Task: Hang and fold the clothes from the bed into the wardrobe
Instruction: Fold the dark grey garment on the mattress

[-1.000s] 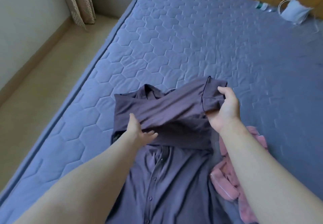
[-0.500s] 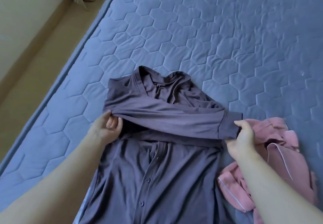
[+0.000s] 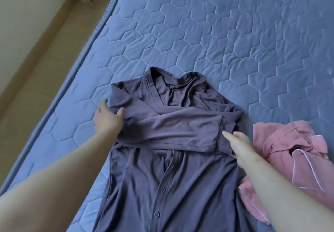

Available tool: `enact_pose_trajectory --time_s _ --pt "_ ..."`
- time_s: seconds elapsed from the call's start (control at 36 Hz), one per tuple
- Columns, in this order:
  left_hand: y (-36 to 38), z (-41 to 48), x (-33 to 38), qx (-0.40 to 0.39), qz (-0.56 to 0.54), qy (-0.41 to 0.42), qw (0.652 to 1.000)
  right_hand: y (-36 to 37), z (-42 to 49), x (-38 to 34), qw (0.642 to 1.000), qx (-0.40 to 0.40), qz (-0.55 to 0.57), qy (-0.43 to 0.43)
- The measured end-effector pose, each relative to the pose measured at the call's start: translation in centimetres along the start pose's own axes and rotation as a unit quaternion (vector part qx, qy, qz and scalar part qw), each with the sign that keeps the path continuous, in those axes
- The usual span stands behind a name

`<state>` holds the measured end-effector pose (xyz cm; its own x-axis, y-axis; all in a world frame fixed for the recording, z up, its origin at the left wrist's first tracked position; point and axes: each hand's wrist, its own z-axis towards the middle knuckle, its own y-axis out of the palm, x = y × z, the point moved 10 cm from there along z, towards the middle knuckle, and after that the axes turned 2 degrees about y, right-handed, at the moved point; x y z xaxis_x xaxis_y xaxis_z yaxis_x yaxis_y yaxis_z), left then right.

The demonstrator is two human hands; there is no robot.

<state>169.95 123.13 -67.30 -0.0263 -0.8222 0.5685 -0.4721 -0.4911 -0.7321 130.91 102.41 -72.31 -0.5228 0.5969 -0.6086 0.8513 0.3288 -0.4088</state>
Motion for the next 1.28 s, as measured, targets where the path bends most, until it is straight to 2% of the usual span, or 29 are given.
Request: enact_pose_trajectory --time_s 0.08,0.17,0.22,0.31,0.36,0.44,0.5,0.56,0.61,0.67,0.69,0.72,0.75,0.81,0.83,0.92,1.0,1.06,1.08,1.14,1.22,1.28 --pt "1.1 1.0 0.3 -0.054 -0.01 -0.055 0.997 -0.8 0.0 -2.3 0.996 0.046 -0.011 -0.08" --pt "0.6 1.6 -0.8 -0.04 -0.189 -0.158 0.968 -2.7 -0.3 -4.5 0.979 0.114 -0.037 -0.163" --pt "-0.6 2.2 -1.7 0.008 -0.267 -0.174 0.948 -4.0 -0.8 -5.1 0.969 0.157 -0.077 -0.177" --pt "-1.3 2.8 -3.2 0.016 -0.254 -0.161 0.954 -5.1 -0.8 -4.1 0.966 0.187 -0.122 -0.128" --pt "-0.8 3.1 -3.9 -0.008 -0.189 -0.125 0.974 -4.2 -0.3 -2.4 0.976 0.164 -0.119 -0.073" --pt "0.5 2.3 -3.8 -0.046 -0.083 -0.058 0.994 -2.8 0.1 -0.7 0.981 0.143 -0.122 -0.039" --pt "0.4 0.6 -2.6 -0.022 0.005 0.016 1.0 -2.0 -0.6 -0.6 0.979 0.134 -0.148 -0.038" --pt "0.5 -1.4 -0.9 0.001 0.1 0.107 0.989 -1.8 -1.2 -0.4 0.975 0.141 -0.164 -0.044" --pt "1.6 -4.0 1.3 0.003 0.17 0.246 0.954 -2.0 -1.8 0.0 0.972 0.154 -0.172 -0.038" --pt "4.1 -7.0 2.7 -0.032 0.252 0.393 0.884 -2.4 -2.6 0.8 0.971 0.156 -0.179 -0.006" --pt "5.6 -7.8 2.6 -0.055 0.305 0.432 0.847 -2.7 -2.9 1.4 0.972 0.153 -0.175 0.014" --pt "6.7 -7.8 2.1 -0.086 0.342 0.435 0.828 -2.9 -2.9 2.1 0.975 0.149 -0.163 0.03" --pt "7.0 -7.5 1.8 -0.105 0.35 0.413 0.834 -3.1 -3.0 2.8 0.979 0.141 -0.143 0.042" --pt "5.9 -7.1 2.8 -0.077 0.304 0.376 0.872 -3.4 -2.5 4.0 0.985 0.131 -0.105 0.045" --pt "5.5 -7.3 3.8 -0.056 0.282 0.386 0.877 -3.6 -2.2 4.4 0.986 0.131 -0.097 0.04" --pt "6.6 -9.0 7.4 -0.043 0.228 0.457 0.859 -4.3 -2.7 2.9 0.977 0.154 -0.15 0.011" --pt "9.6 -9.2 8.8 -0.117 0.253 0.432 0.858 -4.6 -3.1 0.3 0.957 0.205 -0.195 -0.06" --pt "11.7 -8.8 8.8 -0.151 0.321 0.414 0.838 -3.2 -2.6 -0.6 0.964 0.177 -0.179 -0.085" --pt "12.4 -8.9 8.8 -0.159 0.35 0.416 0.824 -2.0 -2.0 -0.6 0.974 0.141 -0.157 -0.079" --pt "13.0 -8.7 8.9 -0.155 0.367 0.414 0.818 0.0 -0.9 0.1 0.988 0.083 -0.124 -0.051" --pt "12.3 -9.1 9.8 -0.125 0.287 0.457 0.833 0.2 -0.1 0.6 0.99 0.083 -0.113 -0.034" --pt "11.1 -10.1 11.0 -0.114 0.213 0.512 0.825 -0.9 0.1 0.2 0.991 0.099 -0.08 -0.042"
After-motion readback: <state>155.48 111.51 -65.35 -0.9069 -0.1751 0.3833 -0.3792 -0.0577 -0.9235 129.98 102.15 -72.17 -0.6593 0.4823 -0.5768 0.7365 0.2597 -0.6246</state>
